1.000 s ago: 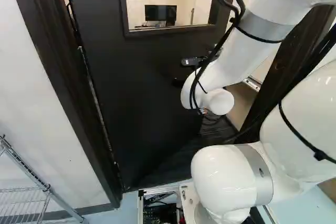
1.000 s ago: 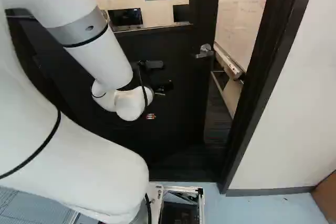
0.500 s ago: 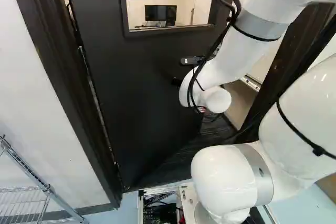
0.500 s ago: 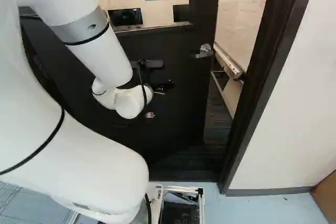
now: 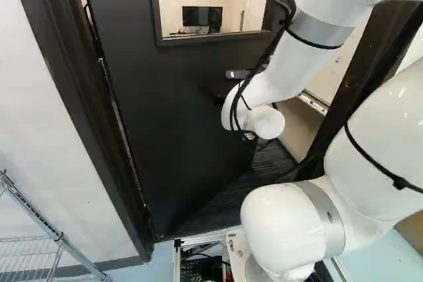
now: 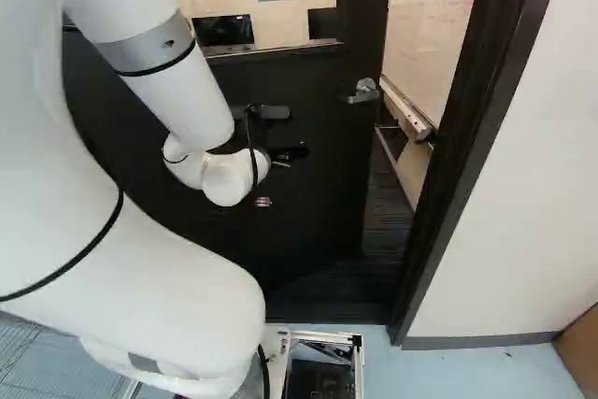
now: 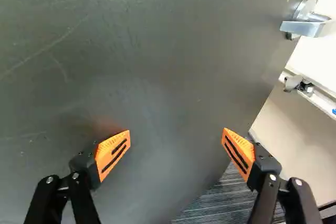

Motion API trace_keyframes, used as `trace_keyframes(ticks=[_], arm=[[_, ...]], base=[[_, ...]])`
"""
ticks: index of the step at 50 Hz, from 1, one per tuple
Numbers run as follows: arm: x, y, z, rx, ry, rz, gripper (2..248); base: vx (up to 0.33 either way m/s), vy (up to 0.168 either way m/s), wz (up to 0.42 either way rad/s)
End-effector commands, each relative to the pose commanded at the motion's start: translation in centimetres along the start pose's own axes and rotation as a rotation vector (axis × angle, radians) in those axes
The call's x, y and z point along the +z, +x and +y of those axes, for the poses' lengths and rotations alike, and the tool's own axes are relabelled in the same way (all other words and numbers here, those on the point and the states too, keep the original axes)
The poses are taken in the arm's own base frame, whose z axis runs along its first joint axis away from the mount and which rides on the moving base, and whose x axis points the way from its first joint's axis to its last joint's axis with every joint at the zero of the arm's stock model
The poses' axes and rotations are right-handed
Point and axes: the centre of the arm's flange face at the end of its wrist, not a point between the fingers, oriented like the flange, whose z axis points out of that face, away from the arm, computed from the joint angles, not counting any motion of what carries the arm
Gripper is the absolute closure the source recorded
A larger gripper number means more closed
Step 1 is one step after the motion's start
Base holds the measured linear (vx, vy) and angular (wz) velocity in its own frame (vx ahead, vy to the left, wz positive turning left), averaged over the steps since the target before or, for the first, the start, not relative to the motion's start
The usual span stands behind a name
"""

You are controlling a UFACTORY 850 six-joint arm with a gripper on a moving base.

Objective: Open the door and move inside

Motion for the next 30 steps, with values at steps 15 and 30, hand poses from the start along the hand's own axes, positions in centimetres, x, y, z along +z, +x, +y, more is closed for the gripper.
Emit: trace_keyframes(ticks=[15, 30], arm=[[0.4, 0.1, -0.9, 0.022, -0.004, -0.002, 3], [1.0, 0.3, -2.0, 0.037, 0.001, -0.006, 3]], base=[[0.0, 0.0, 0.0], [0.0, 0.0, 0.0]])
